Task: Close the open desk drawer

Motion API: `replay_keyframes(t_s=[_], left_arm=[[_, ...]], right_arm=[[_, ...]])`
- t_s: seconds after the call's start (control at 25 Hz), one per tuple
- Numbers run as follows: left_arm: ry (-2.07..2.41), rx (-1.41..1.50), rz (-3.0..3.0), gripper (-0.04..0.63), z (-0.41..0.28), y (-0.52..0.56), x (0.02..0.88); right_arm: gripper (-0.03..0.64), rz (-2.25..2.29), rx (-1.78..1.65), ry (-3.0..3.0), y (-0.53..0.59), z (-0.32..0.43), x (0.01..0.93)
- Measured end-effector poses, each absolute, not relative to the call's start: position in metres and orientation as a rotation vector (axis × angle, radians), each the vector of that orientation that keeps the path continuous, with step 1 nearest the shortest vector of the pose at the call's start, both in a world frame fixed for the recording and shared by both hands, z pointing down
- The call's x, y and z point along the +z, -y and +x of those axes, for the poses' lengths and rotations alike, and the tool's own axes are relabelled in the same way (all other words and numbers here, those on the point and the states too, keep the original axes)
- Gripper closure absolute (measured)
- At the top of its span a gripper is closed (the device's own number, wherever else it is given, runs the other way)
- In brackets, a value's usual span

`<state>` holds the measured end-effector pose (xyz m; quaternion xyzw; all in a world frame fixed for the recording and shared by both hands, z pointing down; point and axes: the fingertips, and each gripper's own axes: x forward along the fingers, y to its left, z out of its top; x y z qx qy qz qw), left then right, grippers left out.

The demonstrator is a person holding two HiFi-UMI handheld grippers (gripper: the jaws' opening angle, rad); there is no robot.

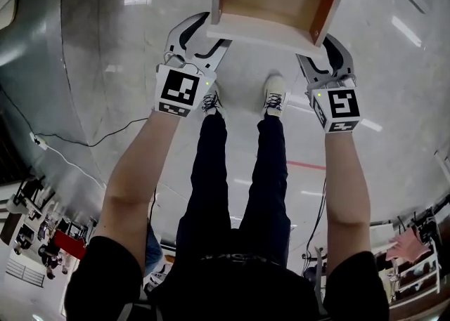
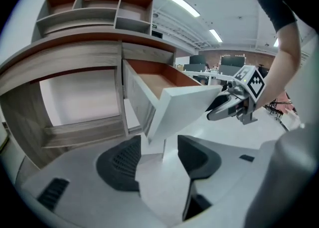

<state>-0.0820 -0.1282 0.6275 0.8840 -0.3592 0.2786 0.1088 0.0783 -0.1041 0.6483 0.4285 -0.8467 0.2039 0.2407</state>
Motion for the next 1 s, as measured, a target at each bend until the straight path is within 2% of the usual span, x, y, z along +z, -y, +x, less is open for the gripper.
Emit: replay_keyframes(t_s=[0.64,1.0], left_arm=[[1.117,0.732,2.553,0.399,-0.077,0.136,0.617],[1.168,0.628,2.545,0.414,-0.078,0.125,0.574]], right_arm=[[0.426,1.217,0.629,2.316,0.109,0.069,0.643],[0.437,1.318,0.736,2.339,0.095,0.072,0.601]])
